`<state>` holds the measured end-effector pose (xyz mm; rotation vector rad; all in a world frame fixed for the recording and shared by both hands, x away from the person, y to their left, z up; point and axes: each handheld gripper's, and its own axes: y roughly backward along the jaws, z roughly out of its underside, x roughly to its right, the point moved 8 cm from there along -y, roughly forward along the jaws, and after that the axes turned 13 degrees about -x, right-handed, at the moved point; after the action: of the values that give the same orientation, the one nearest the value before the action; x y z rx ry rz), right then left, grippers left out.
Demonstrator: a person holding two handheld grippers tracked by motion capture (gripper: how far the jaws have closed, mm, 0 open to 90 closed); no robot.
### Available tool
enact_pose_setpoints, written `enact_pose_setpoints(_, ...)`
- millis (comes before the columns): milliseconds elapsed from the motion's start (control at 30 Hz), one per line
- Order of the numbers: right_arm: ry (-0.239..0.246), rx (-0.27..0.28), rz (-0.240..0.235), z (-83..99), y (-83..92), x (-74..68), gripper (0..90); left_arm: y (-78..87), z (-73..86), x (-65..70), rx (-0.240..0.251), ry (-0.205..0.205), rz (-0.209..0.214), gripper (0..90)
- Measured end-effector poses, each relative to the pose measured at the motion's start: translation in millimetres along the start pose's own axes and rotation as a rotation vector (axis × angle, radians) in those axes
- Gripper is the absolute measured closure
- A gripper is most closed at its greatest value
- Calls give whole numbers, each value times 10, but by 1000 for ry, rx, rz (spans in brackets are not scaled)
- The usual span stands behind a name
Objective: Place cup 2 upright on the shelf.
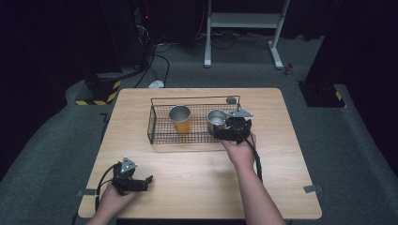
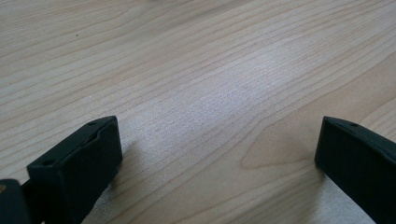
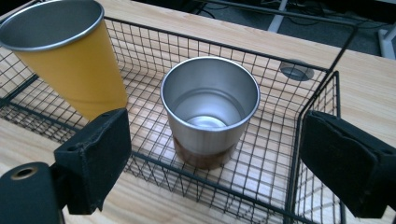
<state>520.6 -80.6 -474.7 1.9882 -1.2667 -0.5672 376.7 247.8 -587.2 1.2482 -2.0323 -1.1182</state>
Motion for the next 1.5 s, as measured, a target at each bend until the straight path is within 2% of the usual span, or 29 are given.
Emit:
enact_pose_setpoints(233, 7, 18, -2, 124, 112, 21, 94, 0, 0, 0, 0, 0, 0, 10)
enact_pose_setpoints(533, 3, 14, 14, 353, 191, 86, 96, 0, 0, 0, 0, 0, 0, 10)
enact_pose_setpoints(1100, 6, 9, 47, 899, 317, 279, 99, 0, 0, 0, 0, 1, 0, 10)
enact_pose_setpoints(1200, 2, -16, 40, 1081, 311, 289, 99, 1, 0, -2, 0, 0, -3, 10)
enact_pose_setpoints(1267, 7, -23, 40, 1131, 304, 294, 99, 1, 1, -2, 0, 0, -3, 10)
enact_pose_setpoints(1367, -1, -55, 28, 1299, 273, 300, 99, 1, 1, -2, 0, 0, -4, 10)
enact_pose_setpoints(1400, -5, -79, 24, 1409, 245, 310, 99, 1, 1, -2, 0, 1, -4, 10)
enact_pose_setpoints(1433, -5, -79, 24, 1409, 245, 310, 99, 2, 1, -2, 0, 0, -4, 10)
enact_pose_setpoints(1500, -24, -112, 13, 1565, 209, 319, 101, 2, 2, -1, -1, 2, -4, 10)
